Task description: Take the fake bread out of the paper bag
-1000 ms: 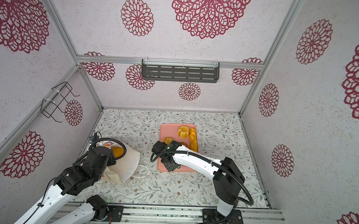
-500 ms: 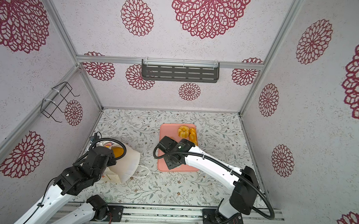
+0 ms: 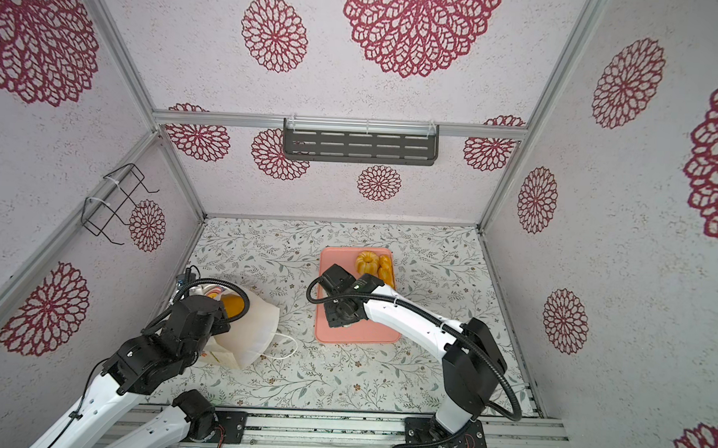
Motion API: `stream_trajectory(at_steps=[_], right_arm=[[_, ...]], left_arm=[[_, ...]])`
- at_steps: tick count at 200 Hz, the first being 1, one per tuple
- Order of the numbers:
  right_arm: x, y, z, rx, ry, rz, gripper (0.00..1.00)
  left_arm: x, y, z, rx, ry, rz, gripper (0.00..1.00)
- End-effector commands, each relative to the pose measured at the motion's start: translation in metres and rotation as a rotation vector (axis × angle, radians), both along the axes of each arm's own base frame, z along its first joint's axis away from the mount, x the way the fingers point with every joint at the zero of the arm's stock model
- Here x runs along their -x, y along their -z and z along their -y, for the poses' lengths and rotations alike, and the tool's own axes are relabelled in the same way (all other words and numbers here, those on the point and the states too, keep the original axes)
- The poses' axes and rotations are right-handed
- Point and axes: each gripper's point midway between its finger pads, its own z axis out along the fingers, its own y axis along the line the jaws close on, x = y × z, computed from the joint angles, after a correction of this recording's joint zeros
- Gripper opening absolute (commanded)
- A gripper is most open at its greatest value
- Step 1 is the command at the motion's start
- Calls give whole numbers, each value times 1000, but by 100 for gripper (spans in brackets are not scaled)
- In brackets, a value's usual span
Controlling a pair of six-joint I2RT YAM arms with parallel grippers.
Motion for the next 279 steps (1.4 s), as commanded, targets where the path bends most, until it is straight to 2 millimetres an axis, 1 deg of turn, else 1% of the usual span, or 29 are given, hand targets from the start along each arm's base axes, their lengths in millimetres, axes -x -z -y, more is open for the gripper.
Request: stream_trajectory(at_steps=[1,16,32,50,72,100,115,141,163,190,214,229,253,263,279], right_arm=[[-25,-4,-5,-38,32,36,0],[-37,3,-9,-13,43,49,0],[-50,10,-5,33,74,64,0],[-64,14,6,66,129,81,0],[-76,9,17,71,172,114,0],[-82,-1,27,57,197,142,0],[-83,-4,31,44,201,147,0],[-78,-3,35,30,201,136,0],[-71,-6,35,8,190,127,0],[-55,-21,20,-95,132,108,0],[-35,-25,7,-126,86,75,0],[-21,-25,-1,-143,63,62,0],[8,-21,-10,-153,33,36,0],[20,-18,-11,-152,22,22,0],[37,-15,-8,-142,13,9,0]], left_arm=[[1,-4,-3,6,-10,16,0],[0,-2,-2,5,-9,12,0],[-1,-2,-1,4,-4,8,0],[-3,-3,3,-5,25,5,0],[-5,-3,13,-15,96,0,0],[-7,-3,28,-7,184,-1,0],[-8,-3,31,-2,196,-1,0],[-10,-1,33,7,199,-4,0],[-11,-1,35,7,208,-6,0],[-10,-4,35,-2,221,-2,0],[-8,-8,31,-9,210,5,0],[-6,-8,30,-4,202,6,0],[-4,-9,28,6,194,5,0],[-3,-9,27,6,192,5,0],[-3,-10,26,5,189,7,0]])
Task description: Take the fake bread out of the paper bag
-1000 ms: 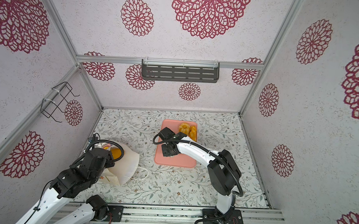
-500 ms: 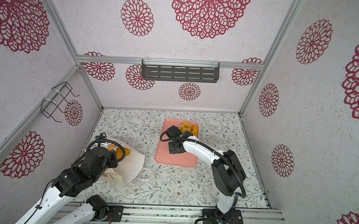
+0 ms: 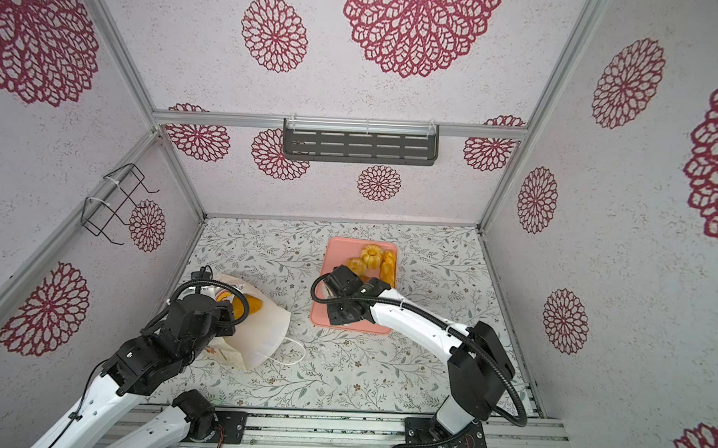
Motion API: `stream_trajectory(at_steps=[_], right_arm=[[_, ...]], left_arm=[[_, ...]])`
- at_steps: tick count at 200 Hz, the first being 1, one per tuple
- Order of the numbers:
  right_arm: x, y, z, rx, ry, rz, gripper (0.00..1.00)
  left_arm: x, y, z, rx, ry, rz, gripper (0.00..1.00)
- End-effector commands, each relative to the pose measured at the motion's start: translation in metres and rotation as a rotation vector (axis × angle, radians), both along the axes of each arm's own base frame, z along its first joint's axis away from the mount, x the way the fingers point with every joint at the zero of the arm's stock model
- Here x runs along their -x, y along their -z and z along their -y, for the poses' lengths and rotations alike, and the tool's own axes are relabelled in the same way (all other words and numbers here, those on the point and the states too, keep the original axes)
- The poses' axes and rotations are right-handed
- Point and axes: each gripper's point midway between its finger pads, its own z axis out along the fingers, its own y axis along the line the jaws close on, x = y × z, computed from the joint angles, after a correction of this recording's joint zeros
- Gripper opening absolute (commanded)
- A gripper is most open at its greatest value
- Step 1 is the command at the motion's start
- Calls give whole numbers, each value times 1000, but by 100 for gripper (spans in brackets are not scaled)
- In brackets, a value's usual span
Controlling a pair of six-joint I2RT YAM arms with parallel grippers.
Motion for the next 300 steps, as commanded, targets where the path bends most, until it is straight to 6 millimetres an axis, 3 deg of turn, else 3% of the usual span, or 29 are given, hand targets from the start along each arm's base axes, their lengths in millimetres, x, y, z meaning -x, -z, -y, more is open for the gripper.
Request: stream_trajectory(at_steps=[1,98,155,199,220,238,268,289,300], right_arm=[[23,-13,0,-43,7,-11,0],[76,14,41,15,-8,-103,0],[117,6,60,11,-50,-174,0],[133,-4,81,10,-18,-186,0],[132,-17,90,2,-1,-154,0],[127,-48,83,-85,-13,-87,0],[132,-113,50,-306,-127,20,0],[145,-132,26,-398,-209,25,0],[163,-135,11,-427,-282,11,0]], left_arm=[[0,-11,-3,23,-16,29,0],[1,-11,-3,33,-26,24,0],[0,-13,-2,26,-9,33,0],[-2,-11,5,24,30,36,0],[-3,-13,9,18,59,44,0],[-2,-16,15,11,113,51,0],[-2,-18,29,-38,237,89,0],[1,-23,34,-63,298,111,0],[2,-25,36,-77,325,120,0]])
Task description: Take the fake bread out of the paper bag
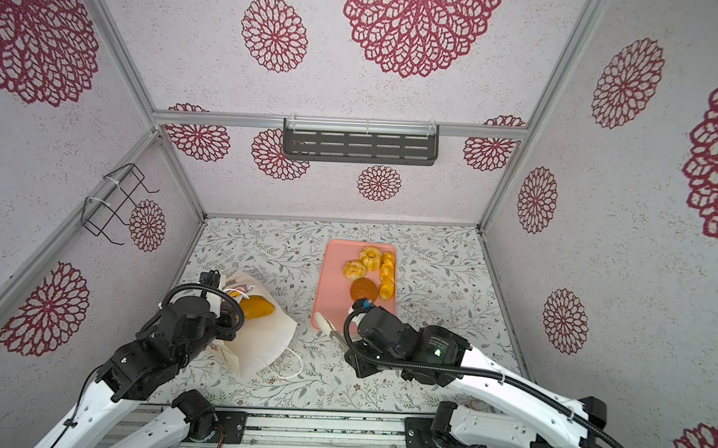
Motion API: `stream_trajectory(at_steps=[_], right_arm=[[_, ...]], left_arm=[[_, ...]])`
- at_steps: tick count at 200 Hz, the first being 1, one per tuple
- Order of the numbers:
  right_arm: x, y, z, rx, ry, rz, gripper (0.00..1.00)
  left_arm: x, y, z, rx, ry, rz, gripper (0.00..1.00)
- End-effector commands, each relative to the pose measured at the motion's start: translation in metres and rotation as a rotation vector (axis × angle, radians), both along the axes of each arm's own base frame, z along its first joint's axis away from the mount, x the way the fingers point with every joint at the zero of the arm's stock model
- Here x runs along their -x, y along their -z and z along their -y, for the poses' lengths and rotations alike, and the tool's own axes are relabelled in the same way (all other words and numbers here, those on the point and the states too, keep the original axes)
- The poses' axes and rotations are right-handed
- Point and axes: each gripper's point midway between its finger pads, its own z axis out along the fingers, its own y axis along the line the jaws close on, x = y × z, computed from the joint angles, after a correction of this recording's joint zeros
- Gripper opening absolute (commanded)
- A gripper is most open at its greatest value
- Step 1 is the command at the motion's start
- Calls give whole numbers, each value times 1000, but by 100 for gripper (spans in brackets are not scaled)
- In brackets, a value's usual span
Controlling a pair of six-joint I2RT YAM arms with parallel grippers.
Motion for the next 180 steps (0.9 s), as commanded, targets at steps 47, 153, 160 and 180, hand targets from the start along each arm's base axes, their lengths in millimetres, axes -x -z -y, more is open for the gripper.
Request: stream_trajectory(at_steps=[47,153,160,180], right_arm=[[46,-14,-76,-148,-230,13,1],[-11,26,-146,-233,-112,26,31],[-15,26,-148,-260,-107,18,32],[-24,28,-151,-267,-100,24,35]], left_arm=[[-1,-7,21,-53,176,77,0],[1,-2,34,-15,239,65,0],[3,-2,34,-13,243,66,0],[5,-3,32,-10,238,70,0]])
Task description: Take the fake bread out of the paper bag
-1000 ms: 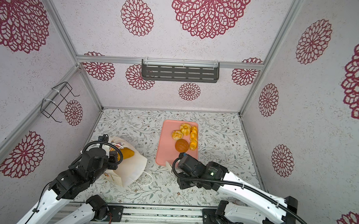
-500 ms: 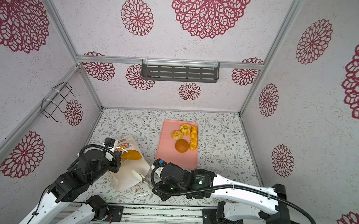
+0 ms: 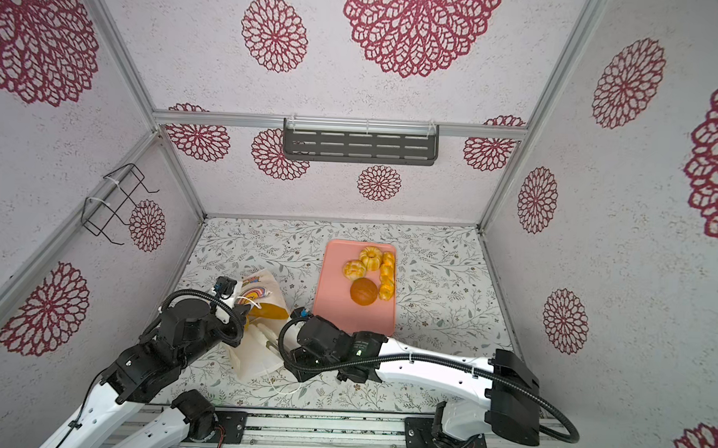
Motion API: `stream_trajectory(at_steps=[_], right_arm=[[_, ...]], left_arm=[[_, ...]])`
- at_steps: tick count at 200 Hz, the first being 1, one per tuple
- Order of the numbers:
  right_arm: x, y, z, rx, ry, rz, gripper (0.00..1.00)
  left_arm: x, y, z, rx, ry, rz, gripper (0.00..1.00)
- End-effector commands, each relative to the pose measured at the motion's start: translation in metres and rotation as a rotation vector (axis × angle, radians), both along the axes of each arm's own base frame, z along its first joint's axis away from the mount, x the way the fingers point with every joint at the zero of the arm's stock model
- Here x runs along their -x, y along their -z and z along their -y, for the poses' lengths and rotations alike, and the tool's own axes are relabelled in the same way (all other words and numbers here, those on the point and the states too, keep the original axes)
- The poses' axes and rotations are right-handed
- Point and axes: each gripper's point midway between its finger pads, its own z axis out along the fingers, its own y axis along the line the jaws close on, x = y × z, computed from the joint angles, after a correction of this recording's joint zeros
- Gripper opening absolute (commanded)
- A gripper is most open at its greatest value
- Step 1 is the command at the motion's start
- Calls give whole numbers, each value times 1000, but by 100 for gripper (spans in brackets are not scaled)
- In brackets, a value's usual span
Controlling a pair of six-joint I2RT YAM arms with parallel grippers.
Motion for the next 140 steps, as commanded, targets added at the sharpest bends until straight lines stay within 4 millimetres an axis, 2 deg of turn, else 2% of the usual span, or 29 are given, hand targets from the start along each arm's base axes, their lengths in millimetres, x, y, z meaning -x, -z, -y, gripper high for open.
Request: stream_trajectory(at_steps=[1,41,97,140], right_arm=[[-13,-36,-20,-161,4,27,35],[-12,-26,-44,-185,-49,-30,44],[-18,-17,-60,-170,-43,-43,44],[-28,-21,-65,-149,-15,-10,43]], left_arm=[[1,-9,2,25,19,35,0],[1,-11,1,35,9,40,0],[1,-13,1,39,2,40,0],[1,-15,0,55,-3,47,0]])
